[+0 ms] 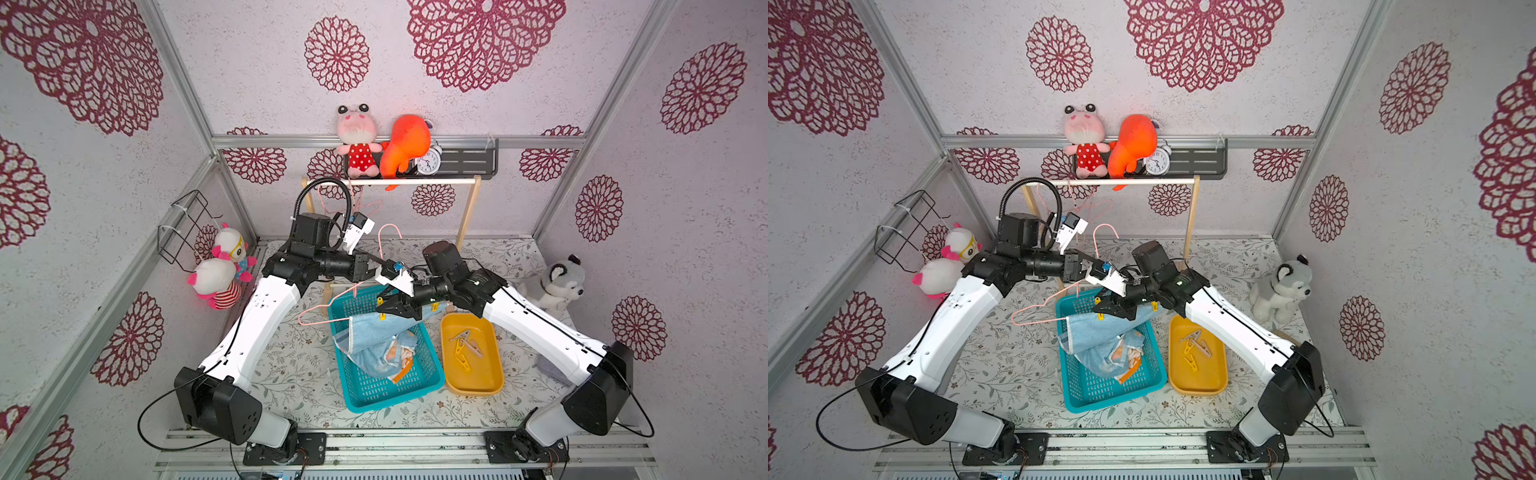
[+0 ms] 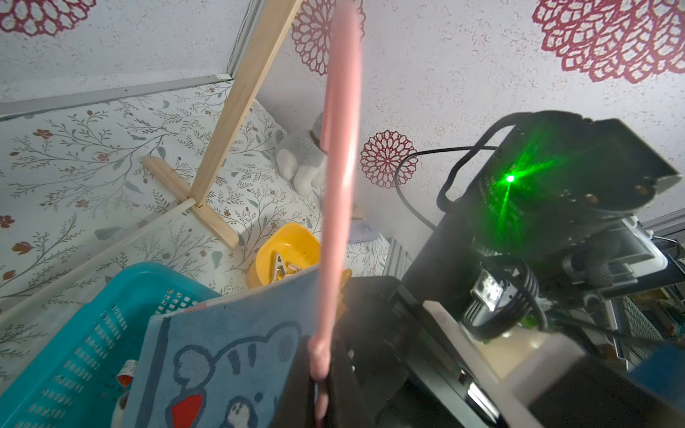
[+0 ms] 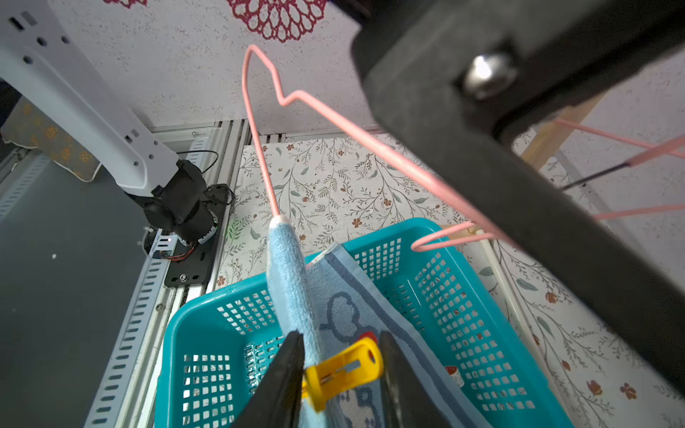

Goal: Remove the clothespins securing towels to the hanger
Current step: Remove the clothespin from the hanger.

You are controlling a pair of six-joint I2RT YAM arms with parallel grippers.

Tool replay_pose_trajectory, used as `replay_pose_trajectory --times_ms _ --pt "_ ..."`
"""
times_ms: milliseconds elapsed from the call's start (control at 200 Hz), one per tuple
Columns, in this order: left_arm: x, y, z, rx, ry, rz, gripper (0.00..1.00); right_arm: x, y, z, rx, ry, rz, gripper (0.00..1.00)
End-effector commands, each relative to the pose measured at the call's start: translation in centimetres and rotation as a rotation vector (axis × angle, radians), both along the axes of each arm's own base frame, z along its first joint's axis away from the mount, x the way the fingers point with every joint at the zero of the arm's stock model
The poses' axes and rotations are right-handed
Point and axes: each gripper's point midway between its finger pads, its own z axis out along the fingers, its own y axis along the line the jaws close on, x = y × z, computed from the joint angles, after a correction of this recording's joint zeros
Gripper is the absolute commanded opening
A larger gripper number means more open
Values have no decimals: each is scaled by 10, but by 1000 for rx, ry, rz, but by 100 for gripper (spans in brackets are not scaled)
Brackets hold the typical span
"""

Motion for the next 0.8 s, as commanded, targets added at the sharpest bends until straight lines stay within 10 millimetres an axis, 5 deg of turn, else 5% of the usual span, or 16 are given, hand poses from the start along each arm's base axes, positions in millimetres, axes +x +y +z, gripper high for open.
replay_pose_trajectory --times_ms 0,790 --pt "-2 -5 9 -27 -30 -28 0 -6 2 14 30 -16 29 31" --pt "1 -4 5 -14 -32 -16 0 -4 -8 26 29 -22 -52 0"
